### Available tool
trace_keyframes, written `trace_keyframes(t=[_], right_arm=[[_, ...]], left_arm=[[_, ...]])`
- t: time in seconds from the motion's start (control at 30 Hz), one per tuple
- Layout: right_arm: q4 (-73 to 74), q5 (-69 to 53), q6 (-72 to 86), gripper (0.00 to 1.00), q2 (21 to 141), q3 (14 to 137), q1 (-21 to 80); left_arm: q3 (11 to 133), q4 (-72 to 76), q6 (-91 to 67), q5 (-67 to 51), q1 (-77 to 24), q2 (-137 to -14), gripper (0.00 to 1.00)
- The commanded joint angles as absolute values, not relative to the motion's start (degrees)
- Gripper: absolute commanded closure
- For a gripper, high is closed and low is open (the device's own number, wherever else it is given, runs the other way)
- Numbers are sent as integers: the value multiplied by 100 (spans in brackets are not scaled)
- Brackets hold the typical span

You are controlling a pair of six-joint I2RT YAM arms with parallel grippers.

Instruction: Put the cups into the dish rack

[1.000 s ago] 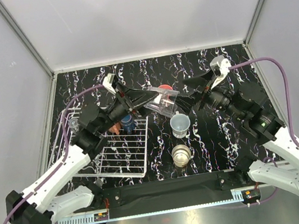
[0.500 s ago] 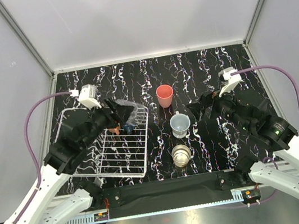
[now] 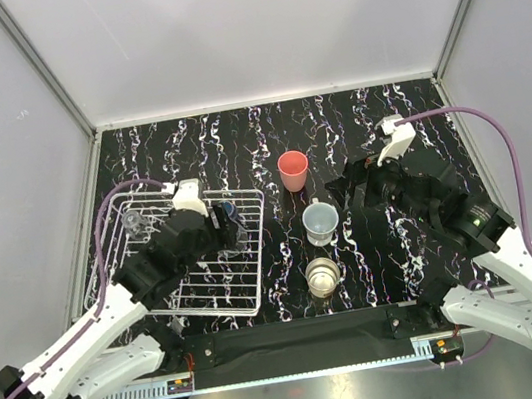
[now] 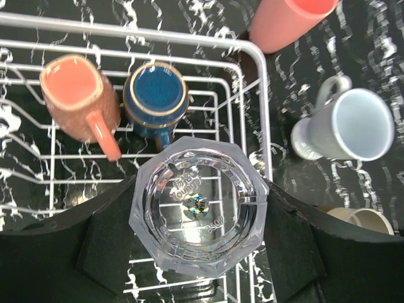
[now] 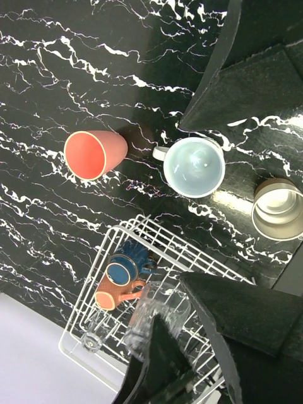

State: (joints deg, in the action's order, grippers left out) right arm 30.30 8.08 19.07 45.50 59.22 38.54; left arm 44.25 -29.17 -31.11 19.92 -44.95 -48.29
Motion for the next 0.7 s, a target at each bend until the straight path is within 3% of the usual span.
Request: trace_keyframes(t=[0.0, 0.2, 0.67], right_arm=[[2883, 940, 2013, 0, 4526, 5959, 3832], [2795, 835, 2127, 0, 4693, 5959, 3841], [2654, 668, 2399, 0, 5054, 5915, 3832]], left_arm=[[4281, -2681, -3392, 2768, -4763, -4930, 100], [3709, -2066, -3612, 2962, -5000, -5036, 100], [3621, -1731, -3700, 3050, -5168, -5730, 100]])
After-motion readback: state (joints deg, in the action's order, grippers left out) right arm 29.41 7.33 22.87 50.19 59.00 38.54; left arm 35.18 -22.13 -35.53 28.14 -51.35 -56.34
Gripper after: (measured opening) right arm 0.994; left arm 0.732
